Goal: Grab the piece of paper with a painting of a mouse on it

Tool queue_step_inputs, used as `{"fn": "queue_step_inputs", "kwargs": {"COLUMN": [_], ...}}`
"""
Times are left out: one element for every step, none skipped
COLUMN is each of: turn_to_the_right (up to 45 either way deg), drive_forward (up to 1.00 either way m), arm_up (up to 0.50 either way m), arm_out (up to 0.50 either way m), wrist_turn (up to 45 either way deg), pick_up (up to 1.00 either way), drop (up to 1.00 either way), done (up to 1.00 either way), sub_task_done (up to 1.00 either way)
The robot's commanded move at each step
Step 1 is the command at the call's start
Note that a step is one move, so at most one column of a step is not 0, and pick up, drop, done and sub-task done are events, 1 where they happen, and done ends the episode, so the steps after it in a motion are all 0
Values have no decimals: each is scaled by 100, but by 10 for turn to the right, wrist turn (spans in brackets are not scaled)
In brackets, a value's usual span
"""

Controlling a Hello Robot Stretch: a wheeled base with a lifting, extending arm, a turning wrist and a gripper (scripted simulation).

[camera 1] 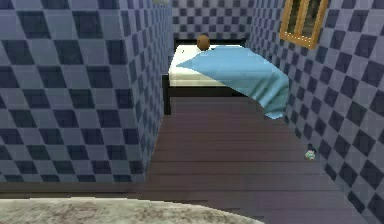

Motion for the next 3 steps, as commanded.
{"fn": "queue_step_inputs", "kwargs": {"turn_to_the_right": [0, 0, 0], "drive_forward": [0, 0, 0], "arm_up": [50, 26, 0], "arm_out": [0, 0, 22], "wrist_turn": [0, 0, 0], "pick_up": [0, 0, 0], "drop": [0, 0, 0], "done": [0, 0, 0], "sub_task_done": [0, 0, 0]}}
